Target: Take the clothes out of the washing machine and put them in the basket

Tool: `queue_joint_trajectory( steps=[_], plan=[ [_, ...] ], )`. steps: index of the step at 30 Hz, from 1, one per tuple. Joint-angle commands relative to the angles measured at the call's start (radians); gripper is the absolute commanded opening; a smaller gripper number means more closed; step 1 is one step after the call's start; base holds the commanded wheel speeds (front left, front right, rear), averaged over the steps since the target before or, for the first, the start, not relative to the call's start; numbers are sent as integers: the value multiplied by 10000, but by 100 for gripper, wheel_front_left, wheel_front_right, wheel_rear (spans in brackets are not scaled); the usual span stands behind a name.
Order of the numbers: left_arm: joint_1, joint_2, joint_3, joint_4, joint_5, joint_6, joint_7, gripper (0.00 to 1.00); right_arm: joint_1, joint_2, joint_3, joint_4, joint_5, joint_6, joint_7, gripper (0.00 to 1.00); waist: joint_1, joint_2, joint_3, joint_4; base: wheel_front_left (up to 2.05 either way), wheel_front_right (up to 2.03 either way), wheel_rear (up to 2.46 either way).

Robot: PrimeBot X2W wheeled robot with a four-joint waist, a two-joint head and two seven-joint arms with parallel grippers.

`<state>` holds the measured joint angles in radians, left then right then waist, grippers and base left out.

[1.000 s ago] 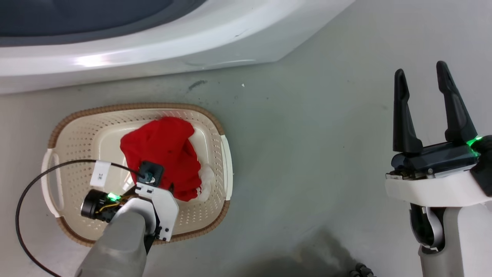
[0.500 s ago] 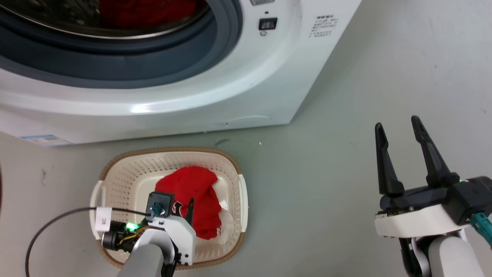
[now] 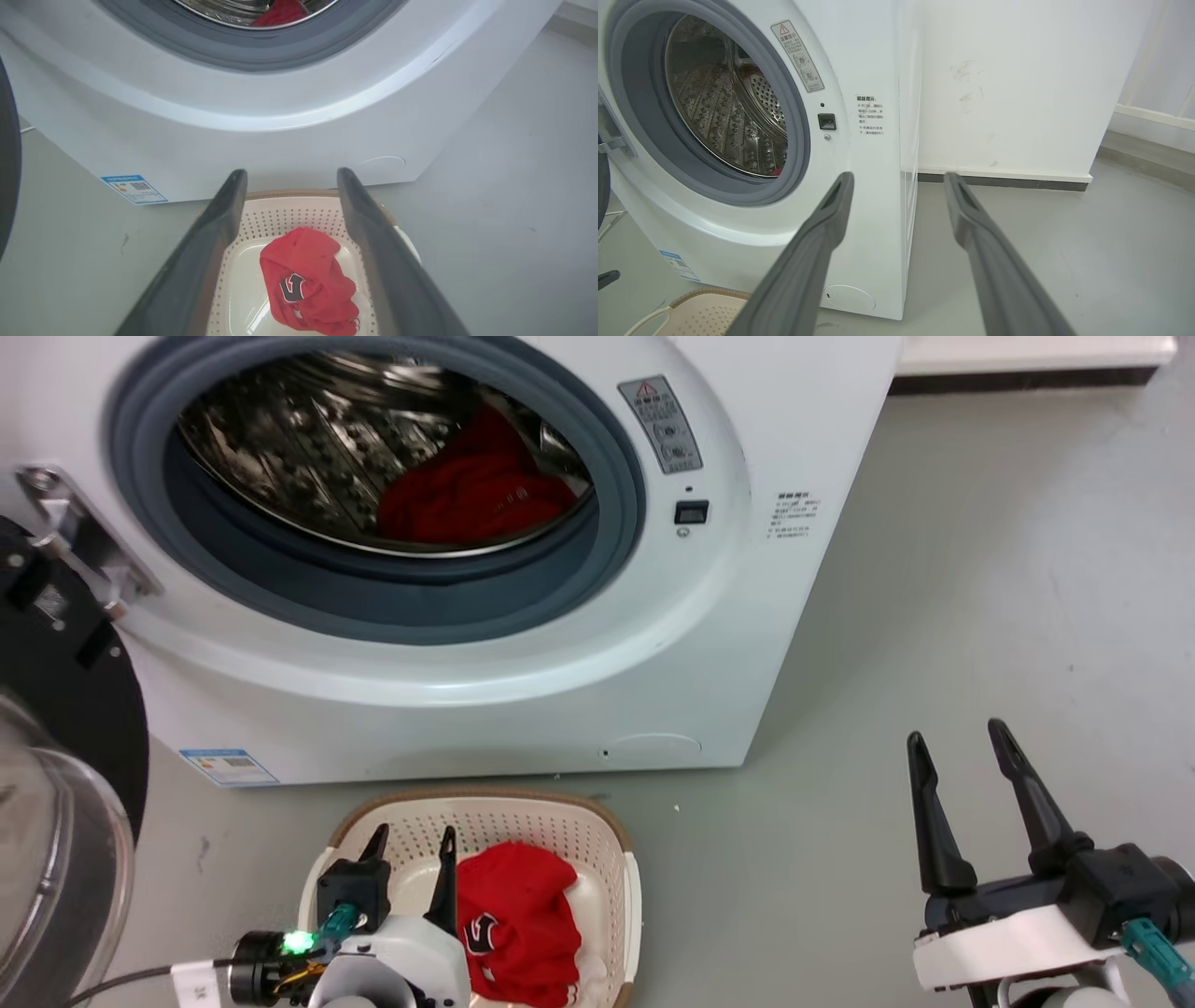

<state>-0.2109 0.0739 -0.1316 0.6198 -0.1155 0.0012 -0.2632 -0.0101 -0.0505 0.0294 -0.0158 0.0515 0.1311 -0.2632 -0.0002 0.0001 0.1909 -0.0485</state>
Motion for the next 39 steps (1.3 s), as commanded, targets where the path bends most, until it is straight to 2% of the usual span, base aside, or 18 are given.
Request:
queue_joint_trajectory(
  steps=[1, 11, 21, 26, 30, 33, 39],
  plan=[
    [369, -55, 134, -534, 63, 99, -21, 100, 236, 7, -22, 45, -59, -7, -23, 100, 2, -1, -531, 172, 0, 0, 0],
    [1799, -187, 702, -3333, 358, 554, -22, 100, 897, 7, -138, 65, -43, -7, -23, 100, 2, -1, -1399, 252, 0, 0, 0],
    [2571, -233, 733, -4858, 593, 891, -22, 100, 1229, 8, -292, 41, 16, -7, -23, 100, 2, -1, -1739, 222, 0, 0, 0],
    [2447, -240, 695, -4792, 572, 785, -22, 100, 1208, 7, -241, 12, 24, -7, -23, 100, 2, -1, -1689, 135, 0, 0, 0],
    [1825, -231, 788, -4443, 571, 468, -24, 100, 980, 7, -139, -47, 41, -7, -23, 100, 2, -1, -1435, -27, 0, 0, 0],
    [1225, -149, 897, -4261, 566, 292, -22, 100, 772, 8, -104, -97, 49, -7, -23, 100, 2, -1, -1149, -139, 0, 0, 0],
    [-923, 263, 1116, -2906, 628, -188, -21, 100, 18, 10, 75, -239, 96, -7, -23, 100, 2, -1, -24, -711, 0, 0, 0]
  ],
)
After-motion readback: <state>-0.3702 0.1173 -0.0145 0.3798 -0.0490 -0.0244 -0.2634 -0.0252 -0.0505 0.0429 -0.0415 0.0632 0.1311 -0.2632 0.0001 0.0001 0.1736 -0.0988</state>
